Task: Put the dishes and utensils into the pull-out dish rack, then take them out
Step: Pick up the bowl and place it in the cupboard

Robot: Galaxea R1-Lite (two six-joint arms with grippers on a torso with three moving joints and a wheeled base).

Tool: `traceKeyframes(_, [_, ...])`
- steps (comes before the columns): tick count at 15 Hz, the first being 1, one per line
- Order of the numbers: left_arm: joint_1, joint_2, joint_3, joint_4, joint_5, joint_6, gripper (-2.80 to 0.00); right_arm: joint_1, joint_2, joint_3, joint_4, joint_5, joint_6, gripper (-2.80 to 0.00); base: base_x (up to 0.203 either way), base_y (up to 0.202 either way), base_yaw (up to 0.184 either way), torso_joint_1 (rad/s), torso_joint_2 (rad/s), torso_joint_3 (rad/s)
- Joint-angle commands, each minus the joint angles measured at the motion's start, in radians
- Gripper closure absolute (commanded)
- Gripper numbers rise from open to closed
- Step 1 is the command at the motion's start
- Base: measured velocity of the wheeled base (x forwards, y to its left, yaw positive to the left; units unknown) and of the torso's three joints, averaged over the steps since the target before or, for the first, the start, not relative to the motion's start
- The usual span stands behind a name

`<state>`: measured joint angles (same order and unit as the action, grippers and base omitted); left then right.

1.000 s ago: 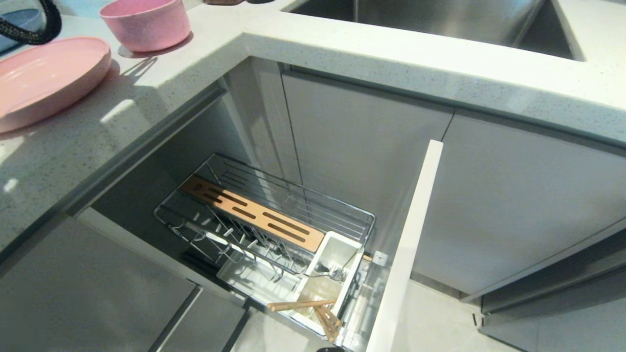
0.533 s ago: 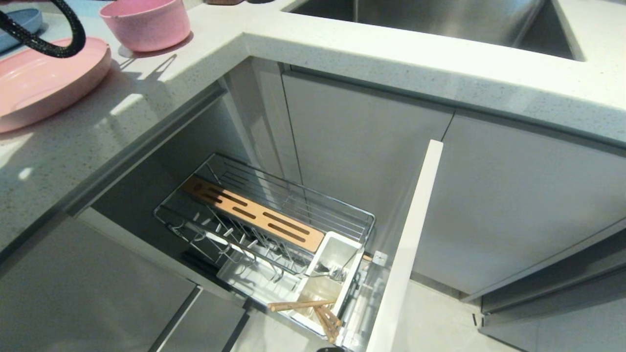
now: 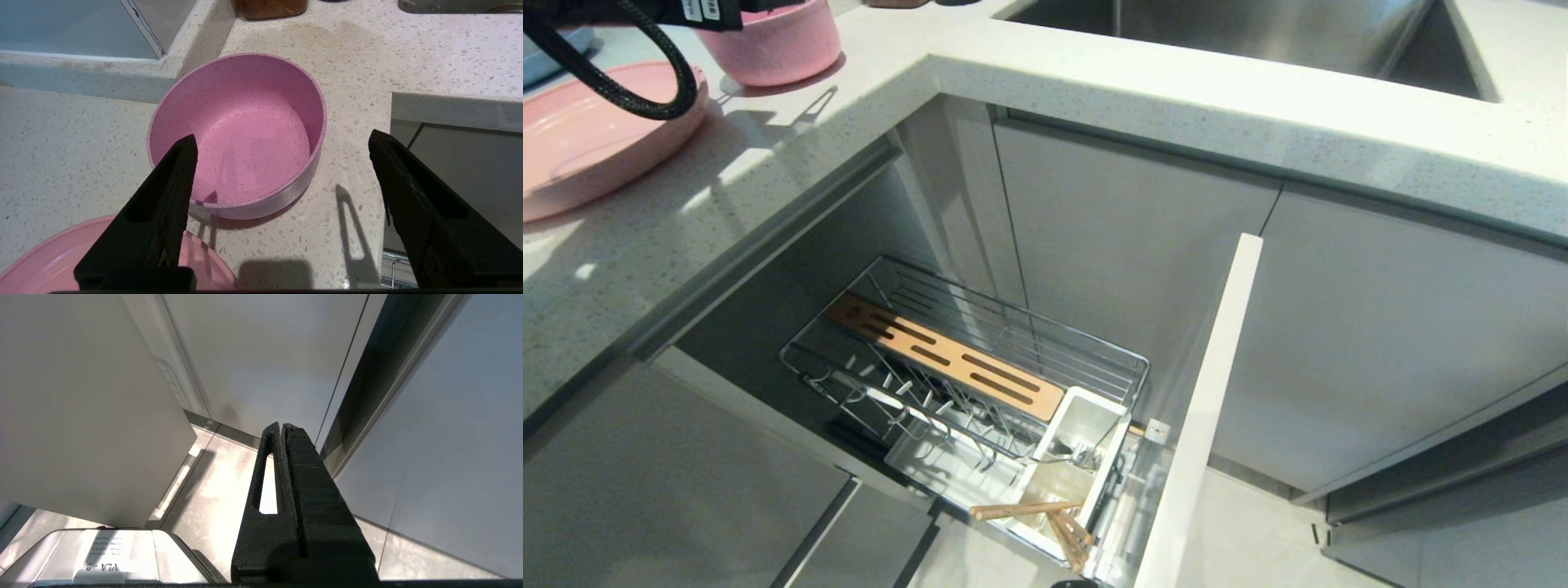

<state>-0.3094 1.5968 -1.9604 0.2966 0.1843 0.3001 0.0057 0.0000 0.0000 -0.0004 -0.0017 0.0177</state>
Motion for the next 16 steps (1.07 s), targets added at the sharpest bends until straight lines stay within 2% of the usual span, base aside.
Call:
traceKeyframes(1, [0.004, 0.011, 0.0, 0.001, 0.001, 0.002, -2.8, 0.001, 0.0, 0.002, -0.001, 0.0, 0.0, 0.0, 0.0, 0.0, 0.0, 0.0, 0.0, 0.0])
traceKeyframes(16, [0.038, 0.066, -0.006, -0.011, -0.031, 0.014, -2.8, 0.0, 0.0, 0.002, -0.001, 0.0, 0.001, 0.0, 0.0, 0.0, 0.0, 0.0, 0.0, 0.0])
